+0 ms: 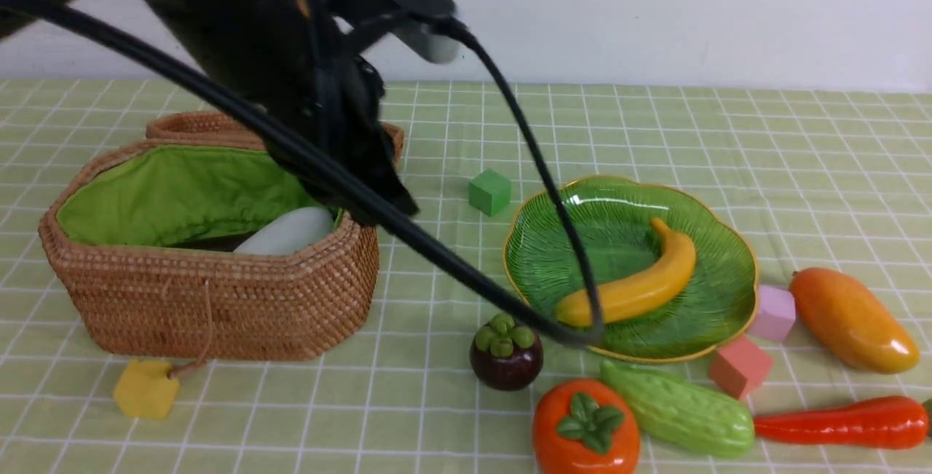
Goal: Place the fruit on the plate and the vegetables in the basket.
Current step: Grab a mangosteen with your left arm and put it on the plate on the right
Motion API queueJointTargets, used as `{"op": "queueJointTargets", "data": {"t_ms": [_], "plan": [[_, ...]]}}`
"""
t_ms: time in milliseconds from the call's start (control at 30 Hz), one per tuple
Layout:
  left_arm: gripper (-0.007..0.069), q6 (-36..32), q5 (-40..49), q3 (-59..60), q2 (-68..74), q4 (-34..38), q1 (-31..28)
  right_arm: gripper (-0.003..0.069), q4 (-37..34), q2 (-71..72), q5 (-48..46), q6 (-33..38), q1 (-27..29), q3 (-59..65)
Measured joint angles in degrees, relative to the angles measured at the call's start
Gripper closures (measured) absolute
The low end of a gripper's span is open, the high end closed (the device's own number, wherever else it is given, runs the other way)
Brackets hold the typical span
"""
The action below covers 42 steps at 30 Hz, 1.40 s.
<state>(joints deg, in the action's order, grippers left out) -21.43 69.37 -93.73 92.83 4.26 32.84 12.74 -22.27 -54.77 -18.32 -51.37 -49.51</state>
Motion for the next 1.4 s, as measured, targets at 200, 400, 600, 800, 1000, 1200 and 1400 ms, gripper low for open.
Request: {"op": "queueJointTargets", "data": {"t_ms": [200,400,600,800,1000,1200,1400], "plan": [[0.0559,-4.6,0.2,0.0,7.2,-0.2,7.8,0.0655,-0.1,0.0,-0.7,0.0,0.0,0.0],[0.0263,-11.7,-0.8,0.0,15.5,0.0,7.8,0.0655,-0.6,0.0,-2.4,0.0,0.0,0.0],[-0.0031,-13.2,-7.8,0.0,22.3,-1.8,7.5,0.0655,-0.7,0.0,-3.0,0.0,0.0,0.0],[-0.0034,-13.4,-11.5,0.0,22.9,-4.3,7.5,0.0655,-0.8,0.0,-3.7,0.0,0.0,0.0],[-0.0023,-14.5,-13.6,0.0,22.9,-4.3,7.4,0.0655,-0.8,0.0,-3.8,0.0,0.0,0.0],[-0.0012,-21.8,-14.3,0.0,23.1,0.9,7.4,0.0655,-0.7,0.0,-3.8,0.0,0.0,0.0],[0.0003,-24.0,-16.8,0.0,25.6,1.2,7.4,0.0655,-0.8,0.0,-3.8,0.0,0.0,0.0]]}}
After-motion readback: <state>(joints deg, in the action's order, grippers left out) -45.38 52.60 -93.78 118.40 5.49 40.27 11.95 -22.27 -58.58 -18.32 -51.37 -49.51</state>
